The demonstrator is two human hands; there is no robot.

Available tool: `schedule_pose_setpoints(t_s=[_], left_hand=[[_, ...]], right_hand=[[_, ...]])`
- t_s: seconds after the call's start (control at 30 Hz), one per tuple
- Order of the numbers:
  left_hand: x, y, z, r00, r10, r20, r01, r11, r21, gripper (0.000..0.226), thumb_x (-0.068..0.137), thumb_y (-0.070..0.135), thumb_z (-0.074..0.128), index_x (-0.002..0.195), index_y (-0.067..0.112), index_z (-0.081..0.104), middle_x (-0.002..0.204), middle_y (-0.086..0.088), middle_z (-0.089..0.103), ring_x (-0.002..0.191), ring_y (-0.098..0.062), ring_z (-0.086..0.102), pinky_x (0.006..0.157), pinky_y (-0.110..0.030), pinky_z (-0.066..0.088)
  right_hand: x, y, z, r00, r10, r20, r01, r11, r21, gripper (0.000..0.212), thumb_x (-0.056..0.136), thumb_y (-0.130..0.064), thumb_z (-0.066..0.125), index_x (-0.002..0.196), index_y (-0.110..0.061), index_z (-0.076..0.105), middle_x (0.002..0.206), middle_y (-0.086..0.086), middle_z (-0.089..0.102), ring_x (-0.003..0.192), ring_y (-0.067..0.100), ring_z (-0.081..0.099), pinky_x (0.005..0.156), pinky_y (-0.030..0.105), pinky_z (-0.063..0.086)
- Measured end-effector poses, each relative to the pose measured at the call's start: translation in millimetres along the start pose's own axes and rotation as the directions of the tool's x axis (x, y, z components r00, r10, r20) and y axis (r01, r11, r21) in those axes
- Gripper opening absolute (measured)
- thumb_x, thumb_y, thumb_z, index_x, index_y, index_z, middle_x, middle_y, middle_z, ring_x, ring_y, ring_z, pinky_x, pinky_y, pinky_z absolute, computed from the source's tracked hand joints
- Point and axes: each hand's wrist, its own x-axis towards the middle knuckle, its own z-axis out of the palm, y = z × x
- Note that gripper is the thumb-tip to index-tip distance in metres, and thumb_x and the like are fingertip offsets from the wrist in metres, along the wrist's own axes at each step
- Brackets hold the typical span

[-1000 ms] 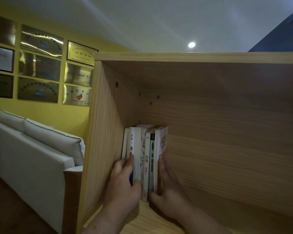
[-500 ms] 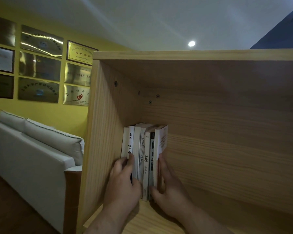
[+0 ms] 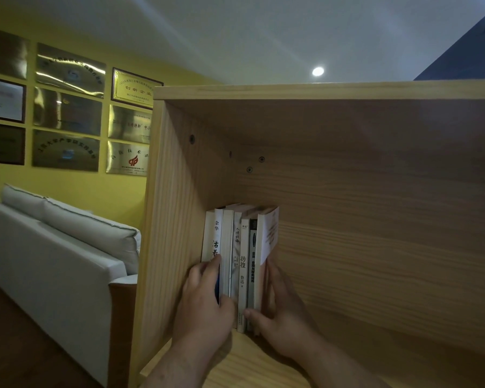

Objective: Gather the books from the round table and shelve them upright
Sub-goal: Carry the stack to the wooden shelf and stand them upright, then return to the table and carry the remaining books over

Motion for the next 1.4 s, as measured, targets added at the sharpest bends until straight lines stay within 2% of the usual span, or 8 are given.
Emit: schedule_pose_setpoints(t_s=[0.27,0.5,0.6,0.73,0.87,1.17,1.27,1.4], left_hand=[[-10,3,-7,0.999,-0.013,0.033,0.013,1.000,-0.006,0.068,0.090,0.017,0.057,0.151,0.035,0.031,0.141,0.013,0.032,0.123,-0.013,0.048,0.100,-0.037,0.053],[-29,2,-32,0.977,-0.055,0.205,0.049,0.998,0.035,0.056,0.093,0.017,0.059,0.146,0.027,0.045,0.131,0.019,0.043,0.132,-0.009,0.044,0.115,-0.035,0.039],[-44,1,-52,0.926,-0.127,0.355,0.089,0.989,0.121,0.053,0.093,0.021,0.062,0.143,0.032,0.047,0.138,0.016,0.050,0.130,-0.009,0.048,0.112,-0.034,0.043],[-75,-3,-86,0.871,-0.122,0.475,0.039,0.983,0.181,0.034,0.092,0.028,0.066,0.122,0.043,0.060,0.125,0.019,0.060,0.114,-0.001,0.057,0.105,-0.028,0.049],[-115,-1,-118,0.875,-0.084,0.476,-0.039,0.969,0.244,0.027,0.094,0.024,0.063,0.106,0.048,0.060,0.112,0.031,0.053,0.112,0.004,0.052,0.104,-0.018,0.042],[-217,-7,-172,0.834,-0.195,0.515,0.090,0.971,0.223,0.022,0.093,0.023,0.061,0.110,0.032,0.072,0.107,0.017,0.070,0.100,0.001,0.064,0.090,-0.023,0.054],[-253,-18,-182,0.807,-0.254,0.534,0.119,0.954,0.274,0.019,0.093,0.018,0.061,0.098,0.035,0.066,0.101,0.016,0.069,0.095,0.002,0.064,0.082,-0.011,0.050],[-296,-54,-194,0.754,-0.370,0.543,0.163,0.906,0.391,0.019,0.093,0.021,0.062,0.107,0.033,0.066,0.108,0.010,0.067,0.102,-0.005,0.063,0.094,-0.022,0.051]], right_hand=[[-10,-5,-5,0.999,0.034,-0.005,-0.034,0.999,-0.001,0.107,0.074,-0.055,0.070,0.157,-0.043,0.002,0.161,-0.021,0.018,0.145,0.001,0.026,0.118,0.030,0.029],[-27,-9,-20,0.996,0.095,0.002,-0.094,0.990,-0.101,0.085,0.088,-0.052,0.062,0.158,-0.037,0.015,0.157,-0.014,0.029,0.138,0.005,0.037,0.108,0.021,0.033],[-41,-17,-26,0.987,0.155,0.045,-0.140,0.960,-0.242,0.066,0.092,-0.042,0.061,0.152,-0.027,0.036,0.150,-0.006,0.043,0.134,0.012,0.045,0.102,0.017,0.034],[-71,-39,-34,0.963,0.216,0.162,-0.156,0.935,-0.319,0.033,0.093,-0.035,0.054,0.124,-0.026,0.063,0.114,-0.007,0.060,0.104,0.011,0.057,0.084,0.020,0.040],[-114,-59,-42,0.923,0.241,0.299,-0.125,0.925,-0.359,0.033,0.097,-0.040,0.046,0.121,-0.028,0.065,0.120,-0.008,0.062,0.111,0.014,0.057,0.095,0.029,0.047],[-219,-113,-31,0.960,0.113,0.257,0.008,0.903,-0.430,0.044,0.098,-0.037,0.052,0.140,-0.026,0.054,0.146,-0.003,0.051,0.138,0.017,0.042,0.117,0.033,0.033],[-252,-121,-7,0.878,0.172,0.447,-0.010,0.940,-0.341,0.044,0.100,-0.036,0.049,0.142,-0.026,0.052,0.145,-0.004,0.052,0.133,0.016,0.048,0.110,0.032,0.041],[-280,-110,37,0.751,0.286,0.595,-0.064,0.929,-0.365,0.046,0.097,-0.038,0.049,0.140,-0.023,0.055,0.142,0.001,0.058,0.128,0.021,0.055,0.104,0.033,0.046]])
